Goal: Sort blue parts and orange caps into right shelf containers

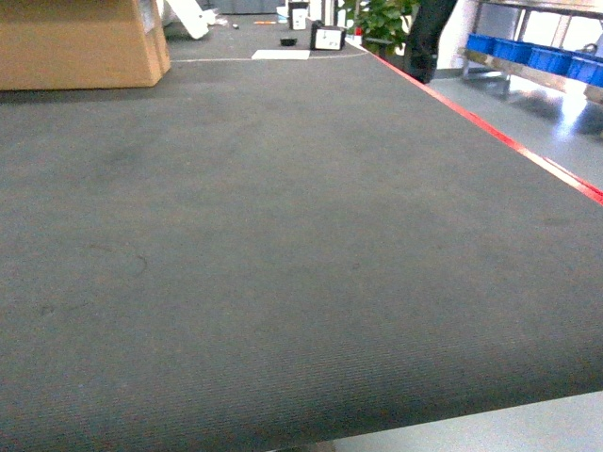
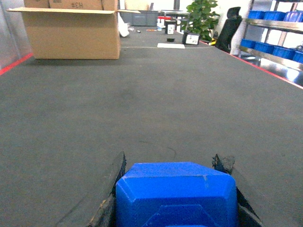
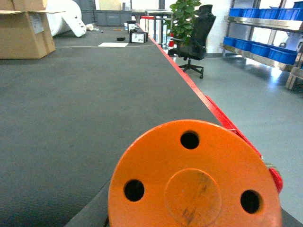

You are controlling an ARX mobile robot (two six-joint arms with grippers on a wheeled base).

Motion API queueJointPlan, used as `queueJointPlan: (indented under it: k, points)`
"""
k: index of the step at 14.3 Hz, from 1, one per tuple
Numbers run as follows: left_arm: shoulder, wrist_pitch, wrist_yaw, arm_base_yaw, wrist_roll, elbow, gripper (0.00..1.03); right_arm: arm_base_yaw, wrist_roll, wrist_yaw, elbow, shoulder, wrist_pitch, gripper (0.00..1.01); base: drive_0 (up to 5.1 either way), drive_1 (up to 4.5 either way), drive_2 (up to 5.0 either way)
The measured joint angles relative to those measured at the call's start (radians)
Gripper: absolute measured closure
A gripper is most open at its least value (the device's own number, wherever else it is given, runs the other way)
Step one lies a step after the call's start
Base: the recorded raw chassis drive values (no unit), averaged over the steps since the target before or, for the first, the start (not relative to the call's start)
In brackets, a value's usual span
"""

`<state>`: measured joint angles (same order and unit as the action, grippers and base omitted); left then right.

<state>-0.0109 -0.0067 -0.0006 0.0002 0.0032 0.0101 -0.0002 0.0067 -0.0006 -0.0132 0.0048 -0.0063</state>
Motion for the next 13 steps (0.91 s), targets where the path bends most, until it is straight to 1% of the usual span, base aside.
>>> queueJointPlan:
  k: [2, 13]
  points:
    - [0.0, 0.0, 0.0, 0.0, 0.0, 0.0, 0.59, 0.0, 0.0, 0.0, 0.0, 0.0, 0.0, 0.56, 0.0, 0.0, 0.0]
    - [0.0, 0.0, 0.0, 0.0, 0.0, 0.0, 0.59, 0.0, 0.0, 0.0, 0.0, 0.0, 0.0, 0.56, -1.6, -1.59, -1.6]
